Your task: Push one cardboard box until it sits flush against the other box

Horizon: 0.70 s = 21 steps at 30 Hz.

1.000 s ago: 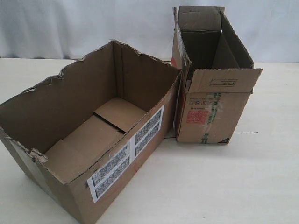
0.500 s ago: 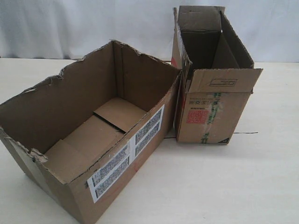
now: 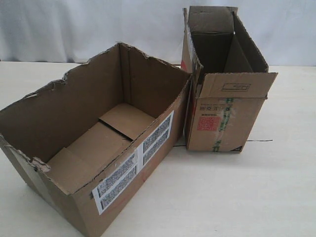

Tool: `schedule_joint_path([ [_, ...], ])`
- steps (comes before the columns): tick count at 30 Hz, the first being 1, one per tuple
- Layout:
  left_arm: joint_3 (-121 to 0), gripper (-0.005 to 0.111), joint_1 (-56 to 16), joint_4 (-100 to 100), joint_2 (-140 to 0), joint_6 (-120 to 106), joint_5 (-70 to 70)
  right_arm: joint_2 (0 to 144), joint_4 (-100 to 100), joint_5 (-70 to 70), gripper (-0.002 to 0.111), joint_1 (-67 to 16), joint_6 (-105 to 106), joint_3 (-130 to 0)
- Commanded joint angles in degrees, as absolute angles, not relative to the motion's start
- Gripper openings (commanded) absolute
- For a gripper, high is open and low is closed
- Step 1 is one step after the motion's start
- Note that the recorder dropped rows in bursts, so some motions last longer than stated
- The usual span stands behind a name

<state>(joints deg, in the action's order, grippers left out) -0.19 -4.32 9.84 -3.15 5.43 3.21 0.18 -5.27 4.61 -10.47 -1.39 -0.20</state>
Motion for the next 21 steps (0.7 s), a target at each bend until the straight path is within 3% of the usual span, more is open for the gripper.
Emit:
schedule_joint_path([
  [1, -0.16, 0.000, -11.44, 9.71, -12.35, 2.99, 3.42, 0.00, -5.13, 4.54, 0.005, -10.11, -1.22, 0.00],
  [16, -6.47, 0.000, -32.23, 9.54, -44.34, 0.00, 3.79, 0.00, -5.13, 4.54, 0.005, -10.11, -1.22, 0.00],
  [21, -8.43, 0.000, -35.39, 9.24, -52.54, -1.75, 0.00, 0.00, -5.13, 4.54, 0.005, -10.11, -1.22, 0.00],
])
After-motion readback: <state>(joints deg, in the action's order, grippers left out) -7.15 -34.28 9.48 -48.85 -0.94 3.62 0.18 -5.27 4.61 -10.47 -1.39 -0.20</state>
